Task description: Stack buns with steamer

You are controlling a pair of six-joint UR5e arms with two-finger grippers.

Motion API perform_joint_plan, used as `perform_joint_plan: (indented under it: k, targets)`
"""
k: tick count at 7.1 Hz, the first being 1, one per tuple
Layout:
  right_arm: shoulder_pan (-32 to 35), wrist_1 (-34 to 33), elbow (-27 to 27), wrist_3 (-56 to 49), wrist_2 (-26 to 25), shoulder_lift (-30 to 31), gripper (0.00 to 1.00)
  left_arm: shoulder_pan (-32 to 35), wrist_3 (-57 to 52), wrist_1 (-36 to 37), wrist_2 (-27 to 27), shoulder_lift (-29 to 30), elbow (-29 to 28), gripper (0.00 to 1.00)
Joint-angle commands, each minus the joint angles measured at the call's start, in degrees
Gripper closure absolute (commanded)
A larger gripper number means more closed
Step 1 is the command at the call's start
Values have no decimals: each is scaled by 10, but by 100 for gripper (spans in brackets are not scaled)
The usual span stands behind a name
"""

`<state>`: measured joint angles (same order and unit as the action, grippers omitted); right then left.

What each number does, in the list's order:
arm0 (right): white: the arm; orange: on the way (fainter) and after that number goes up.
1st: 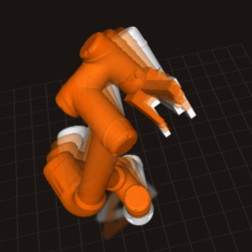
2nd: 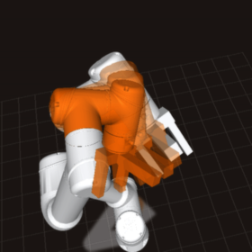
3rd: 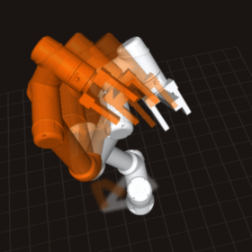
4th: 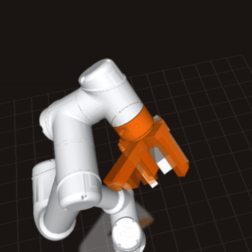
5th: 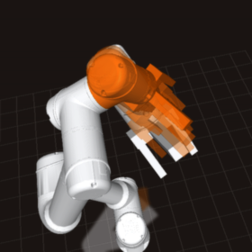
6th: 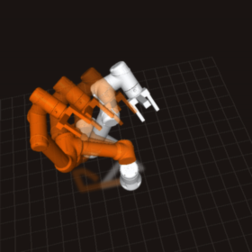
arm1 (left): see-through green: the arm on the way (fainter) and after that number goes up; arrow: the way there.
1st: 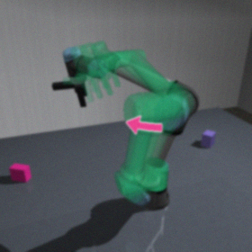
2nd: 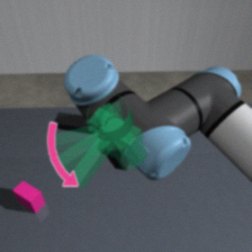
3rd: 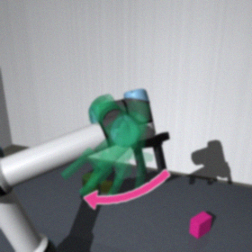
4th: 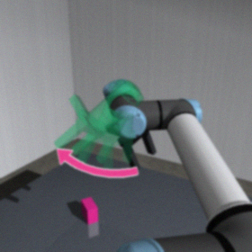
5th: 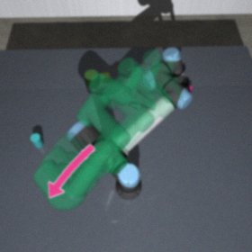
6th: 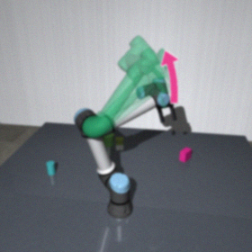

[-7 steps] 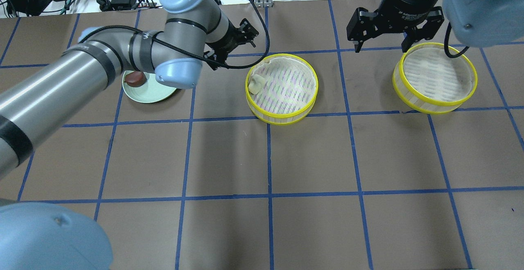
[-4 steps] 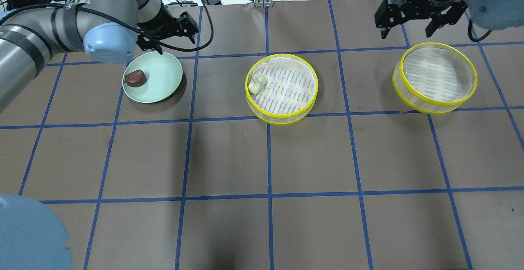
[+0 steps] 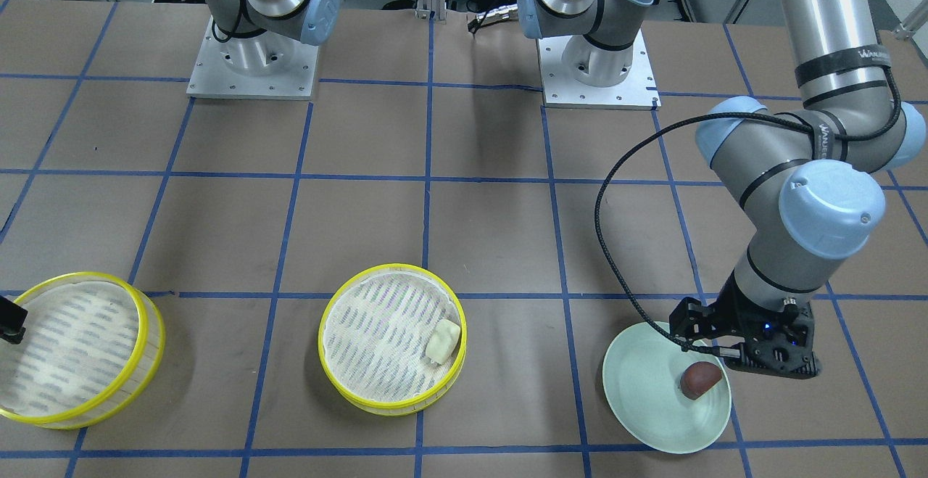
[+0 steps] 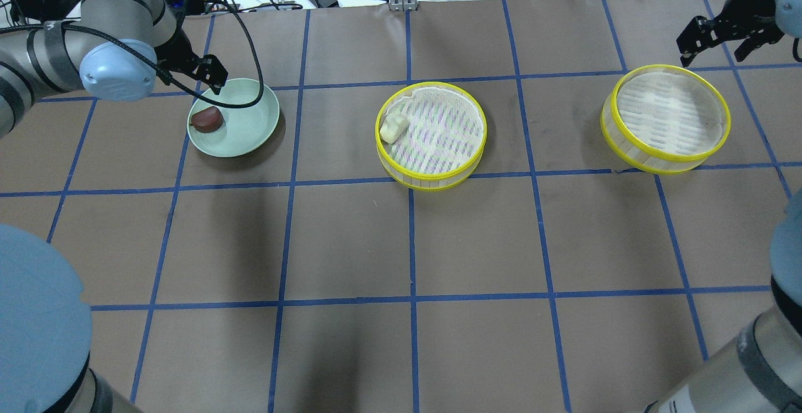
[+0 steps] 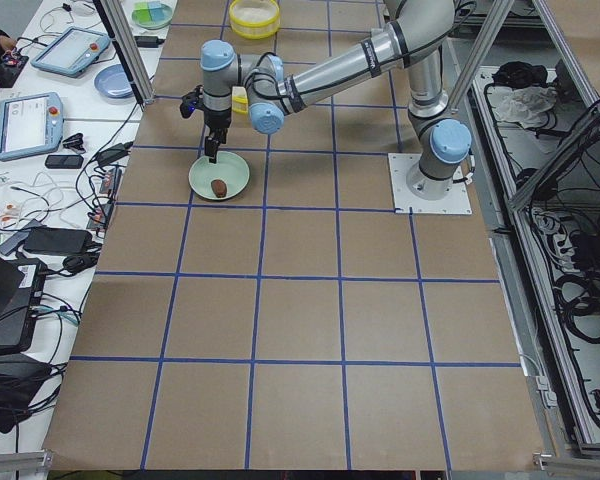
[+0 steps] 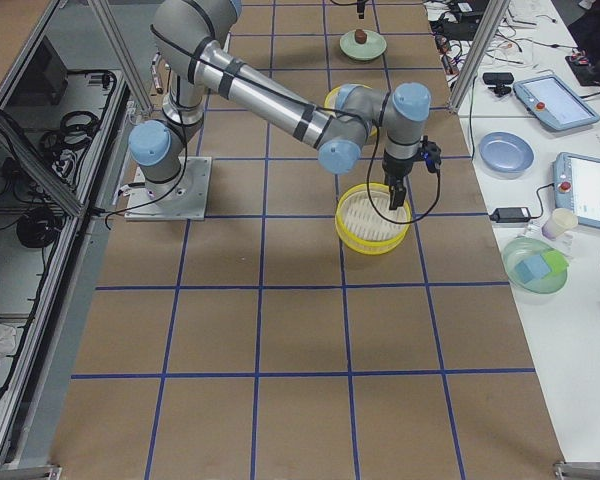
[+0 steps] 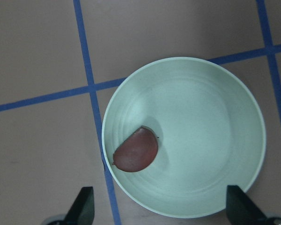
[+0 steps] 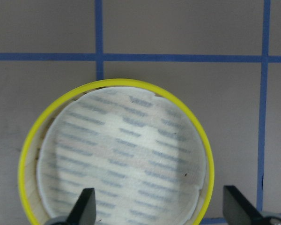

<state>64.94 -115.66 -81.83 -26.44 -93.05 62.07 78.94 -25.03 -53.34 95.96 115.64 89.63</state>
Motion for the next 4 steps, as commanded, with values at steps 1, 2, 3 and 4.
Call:
perform_joint_plan:
  k: [1,2,3,4]
  targets:
    - [-39,-25,1,-60,-3,-52,18,-7,-59,76,-4,56,8,2]
    - [-46,-26,0,-74,-2,-58,23,-7,-108,91,-8,70,19,2]
    - [-46,-28,-1,-74,-6,-63,24,-7,-114,97,-13,79,27,2]
    - [-47,-28,-2,-83,-7,-72,26,-8,-117,97,-13,84,32,2]
